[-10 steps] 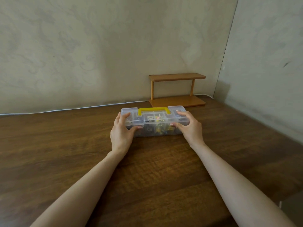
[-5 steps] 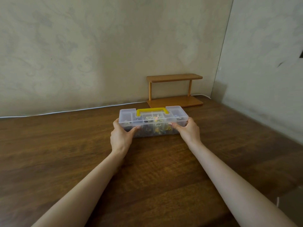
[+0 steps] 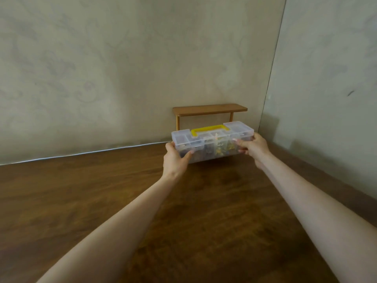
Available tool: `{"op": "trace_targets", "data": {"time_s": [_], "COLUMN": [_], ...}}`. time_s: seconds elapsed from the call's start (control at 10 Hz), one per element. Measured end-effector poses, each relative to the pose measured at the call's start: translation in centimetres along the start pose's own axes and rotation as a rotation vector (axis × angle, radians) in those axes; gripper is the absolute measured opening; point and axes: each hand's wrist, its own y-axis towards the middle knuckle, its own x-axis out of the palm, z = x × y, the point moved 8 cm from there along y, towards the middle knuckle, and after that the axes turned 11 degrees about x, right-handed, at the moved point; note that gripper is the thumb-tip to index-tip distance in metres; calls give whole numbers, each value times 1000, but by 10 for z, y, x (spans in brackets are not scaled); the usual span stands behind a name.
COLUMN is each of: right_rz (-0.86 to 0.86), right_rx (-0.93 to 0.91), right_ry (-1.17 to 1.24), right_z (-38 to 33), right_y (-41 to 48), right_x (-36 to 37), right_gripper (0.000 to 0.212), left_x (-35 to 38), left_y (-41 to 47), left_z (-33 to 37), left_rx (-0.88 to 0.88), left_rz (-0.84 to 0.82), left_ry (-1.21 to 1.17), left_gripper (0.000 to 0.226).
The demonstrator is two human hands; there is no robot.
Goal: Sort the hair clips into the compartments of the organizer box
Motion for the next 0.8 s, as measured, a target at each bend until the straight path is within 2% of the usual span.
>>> {"op": "trace_targets", "data": {"time_s": [0.3, 0.5, 0.6, 0.7, 0.8], "right_rz": [-123, -198, -215, -231, -160], "right_rx": [72, 20, 38, 33, -20], "right_ry": [95, 62, 4, -69, -173], "right_z": [23, 22, 23, 24, 22], "right_y": [101, 126, 126, 122, 108], "right_x": [12, 28, 33, 38, 31], "right_gripper": [53, 57, 61, 65, 63], "left_x": [51, 51, 54, 56, 51], "left_y": [86, 123, 127, 129, 119], "left_z": [-53, -74, -78, -79, -74], "left_rx": [-55, -45, -74, -90, -82], "left_rz": [-33, 13, -25, -79, -118], "left_ry": [36, 110, 145, 139, 112], "left_gripper": [50, 41, 39, 48, 57]}}
